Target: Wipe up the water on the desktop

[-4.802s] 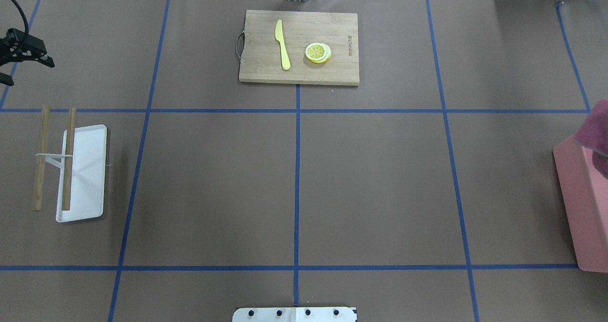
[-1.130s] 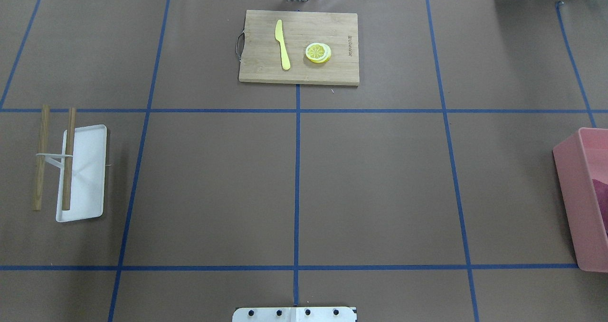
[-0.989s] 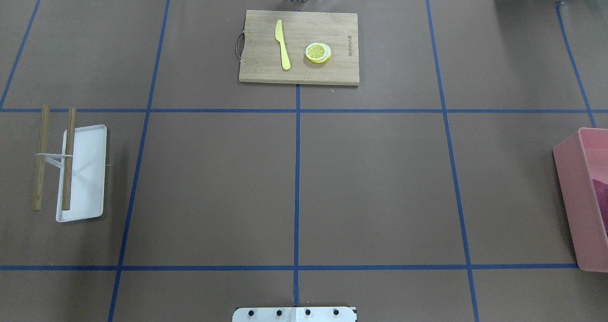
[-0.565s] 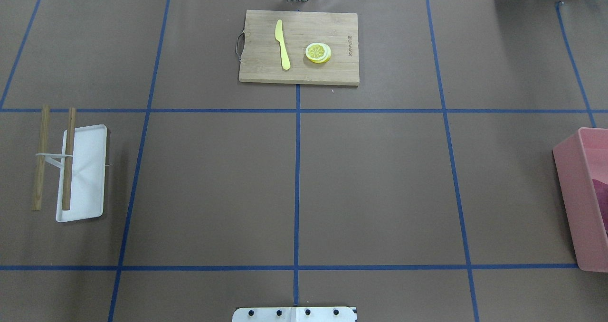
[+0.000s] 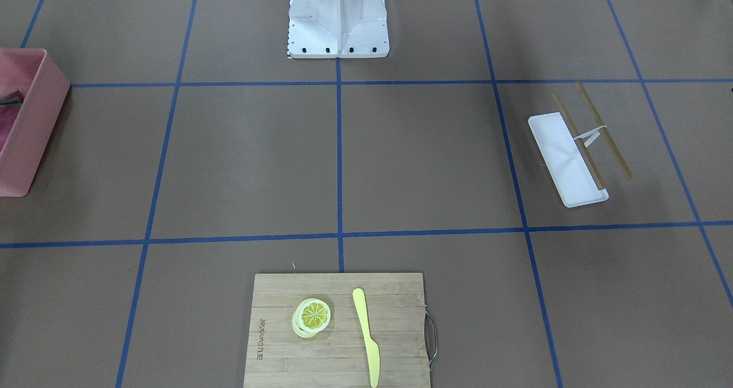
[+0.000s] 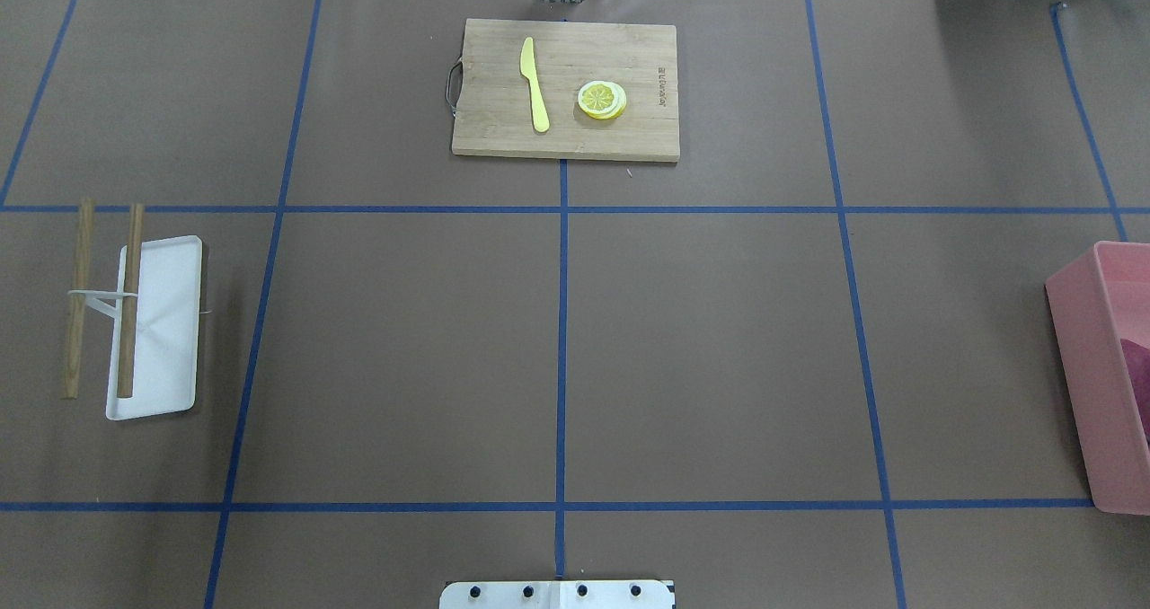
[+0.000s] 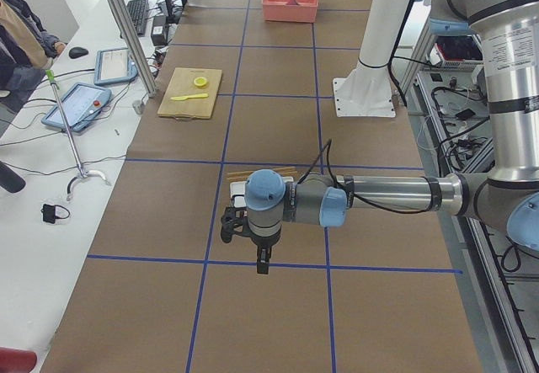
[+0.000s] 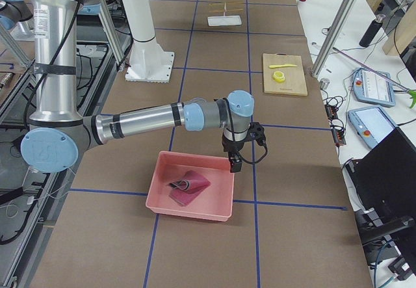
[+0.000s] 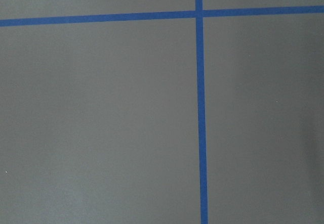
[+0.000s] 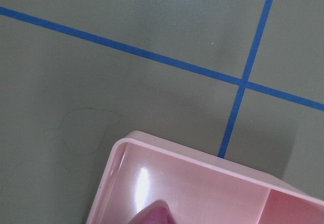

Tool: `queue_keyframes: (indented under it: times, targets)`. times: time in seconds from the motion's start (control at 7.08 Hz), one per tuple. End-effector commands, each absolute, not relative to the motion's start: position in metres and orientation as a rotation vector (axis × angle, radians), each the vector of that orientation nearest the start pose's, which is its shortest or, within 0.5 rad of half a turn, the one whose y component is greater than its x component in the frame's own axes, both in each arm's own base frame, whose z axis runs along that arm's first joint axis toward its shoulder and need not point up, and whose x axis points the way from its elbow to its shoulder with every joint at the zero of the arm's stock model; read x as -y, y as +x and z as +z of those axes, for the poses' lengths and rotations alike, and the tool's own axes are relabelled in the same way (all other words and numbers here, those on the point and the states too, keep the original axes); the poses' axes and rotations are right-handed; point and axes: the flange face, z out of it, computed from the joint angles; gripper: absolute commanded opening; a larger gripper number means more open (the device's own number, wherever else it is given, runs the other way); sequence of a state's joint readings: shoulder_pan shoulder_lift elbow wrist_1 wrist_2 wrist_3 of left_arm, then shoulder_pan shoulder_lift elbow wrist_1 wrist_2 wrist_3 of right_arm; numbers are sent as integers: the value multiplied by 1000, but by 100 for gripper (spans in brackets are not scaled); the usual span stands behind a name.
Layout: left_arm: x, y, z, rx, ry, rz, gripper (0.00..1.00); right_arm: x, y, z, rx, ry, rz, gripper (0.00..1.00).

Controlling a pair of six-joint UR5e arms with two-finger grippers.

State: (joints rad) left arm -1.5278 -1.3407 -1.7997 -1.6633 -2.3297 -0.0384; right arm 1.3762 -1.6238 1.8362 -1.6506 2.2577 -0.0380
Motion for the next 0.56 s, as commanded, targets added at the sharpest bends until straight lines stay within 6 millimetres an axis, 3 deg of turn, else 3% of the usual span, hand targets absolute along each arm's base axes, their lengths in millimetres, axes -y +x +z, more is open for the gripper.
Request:
queue_keyframes:
  times: [0.0,0.28,0.42]
  targets:
    - [404,-47,626,-761,79,52,98,469,-21,572,715,58,-257,100]
    - [406,-47,621,-761,93,56,98,462,0,582,723,50,-206,100]
    - [411,-47,625,-753,90,57,98,448,10,595,719,29,-178,100]
